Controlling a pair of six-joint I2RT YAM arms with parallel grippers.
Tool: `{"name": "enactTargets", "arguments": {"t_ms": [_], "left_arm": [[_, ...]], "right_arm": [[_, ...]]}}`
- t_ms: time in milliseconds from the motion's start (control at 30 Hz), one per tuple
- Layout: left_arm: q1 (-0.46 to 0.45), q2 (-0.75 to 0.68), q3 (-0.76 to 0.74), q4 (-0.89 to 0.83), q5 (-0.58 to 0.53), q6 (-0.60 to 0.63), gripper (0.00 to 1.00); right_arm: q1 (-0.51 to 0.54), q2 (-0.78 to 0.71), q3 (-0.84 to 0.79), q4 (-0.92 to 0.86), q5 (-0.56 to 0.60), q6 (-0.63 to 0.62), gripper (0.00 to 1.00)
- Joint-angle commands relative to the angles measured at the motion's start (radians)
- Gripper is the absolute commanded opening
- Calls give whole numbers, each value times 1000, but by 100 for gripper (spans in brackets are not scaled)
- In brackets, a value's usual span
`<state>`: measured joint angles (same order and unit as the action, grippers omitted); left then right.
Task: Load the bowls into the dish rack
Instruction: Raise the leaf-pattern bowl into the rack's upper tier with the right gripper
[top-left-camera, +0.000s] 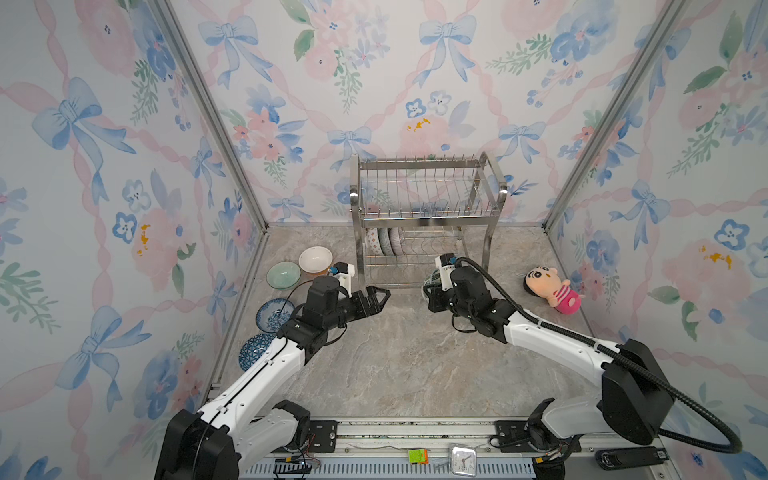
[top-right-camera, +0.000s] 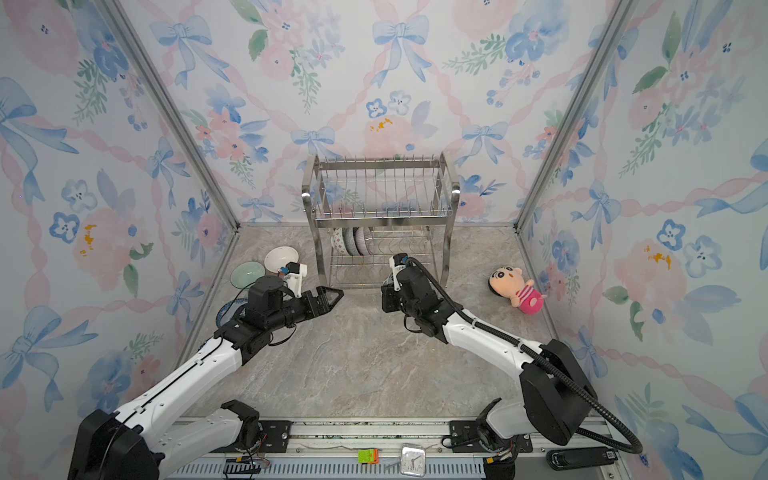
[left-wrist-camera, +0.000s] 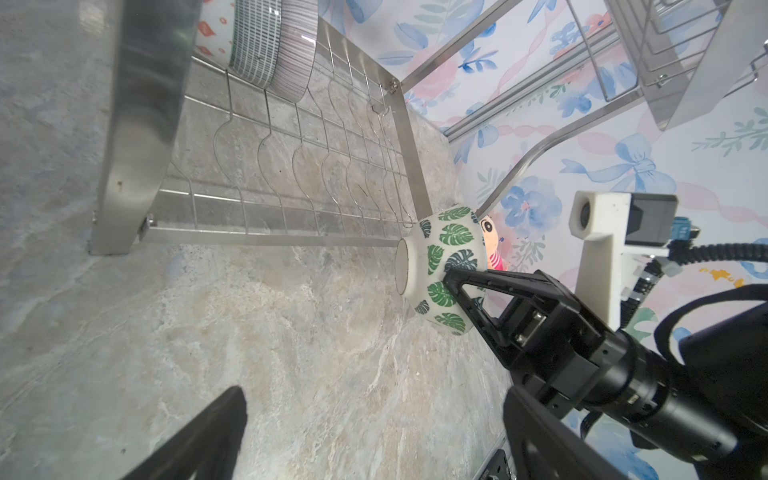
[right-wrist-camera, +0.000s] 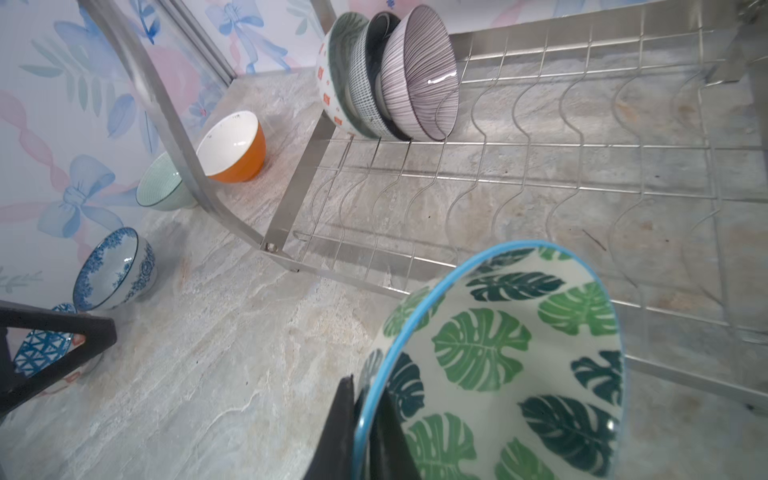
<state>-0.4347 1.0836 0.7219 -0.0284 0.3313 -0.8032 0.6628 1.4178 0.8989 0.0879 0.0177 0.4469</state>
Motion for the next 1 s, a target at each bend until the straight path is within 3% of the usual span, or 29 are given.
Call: {"name": "enactTargets", "arguments": {"t_ms": [0, 133, 400, 667, 967], "left_arm": [[-18, 42, 75, -29, -69, 40, 98], [-45, 115, 145, -28, -86, 32, 98], [-142, 212, 184, 36, -236, -29, 98], [-156, 296, 212, 134, -269, -70, 98], [-164, 361, 227, 191, -304, -16, 98]], "right_arm": [[-44, -13, -7, 230, -85, 23, 0], [-89, 43, 12, 333, -133, 40, 0], [-139, 207, 93, 514, -198, 114, 0], [-153, 390, 218, 607, -185, 170, 0], [-177, 530, 313, 718, -197, 241, 0]]}}
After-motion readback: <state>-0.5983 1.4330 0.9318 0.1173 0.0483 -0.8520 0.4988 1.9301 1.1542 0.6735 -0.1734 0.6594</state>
